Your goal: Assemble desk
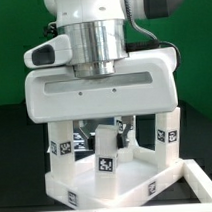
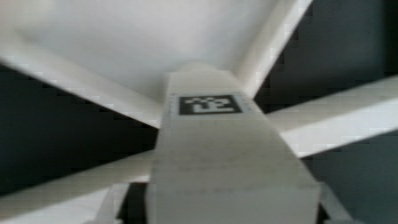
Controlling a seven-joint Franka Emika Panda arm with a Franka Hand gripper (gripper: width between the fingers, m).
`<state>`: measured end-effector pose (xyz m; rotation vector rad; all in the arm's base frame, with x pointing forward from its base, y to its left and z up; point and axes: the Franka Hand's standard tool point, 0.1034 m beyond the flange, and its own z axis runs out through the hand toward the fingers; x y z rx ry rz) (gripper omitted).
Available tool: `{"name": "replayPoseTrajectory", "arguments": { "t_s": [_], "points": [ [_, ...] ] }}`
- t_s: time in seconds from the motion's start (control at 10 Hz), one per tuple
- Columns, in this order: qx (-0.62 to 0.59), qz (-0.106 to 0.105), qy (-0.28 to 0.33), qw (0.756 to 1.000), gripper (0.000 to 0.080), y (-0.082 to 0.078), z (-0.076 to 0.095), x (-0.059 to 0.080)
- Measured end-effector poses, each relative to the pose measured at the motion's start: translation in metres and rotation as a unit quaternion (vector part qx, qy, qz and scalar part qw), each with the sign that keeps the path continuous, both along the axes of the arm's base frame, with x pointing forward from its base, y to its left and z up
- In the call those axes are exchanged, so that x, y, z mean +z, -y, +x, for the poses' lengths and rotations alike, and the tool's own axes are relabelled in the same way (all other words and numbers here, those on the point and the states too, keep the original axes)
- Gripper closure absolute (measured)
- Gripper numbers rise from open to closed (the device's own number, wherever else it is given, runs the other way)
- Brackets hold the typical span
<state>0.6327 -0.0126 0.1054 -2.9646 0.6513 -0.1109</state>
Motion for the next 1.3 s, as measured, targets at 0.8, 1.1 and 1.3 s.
{"name": "replayPoseTrajectory", "arguments": {
  "t_s": [0.8, 1.1, 1.3],
  "points": [
    [-0.468, 0.070, -0.042, 0.880, 0.0514, -0.002, -0.004, -0.003],
    [-0.646, 0.109, -0.071, 0.752, 0.0514, -0.011, -0.003, -0.003],
    [-0.620, 0.105, -0.067, 0.774, 0.0427, -0.012, -0.004, -0.004]
  ]
}}
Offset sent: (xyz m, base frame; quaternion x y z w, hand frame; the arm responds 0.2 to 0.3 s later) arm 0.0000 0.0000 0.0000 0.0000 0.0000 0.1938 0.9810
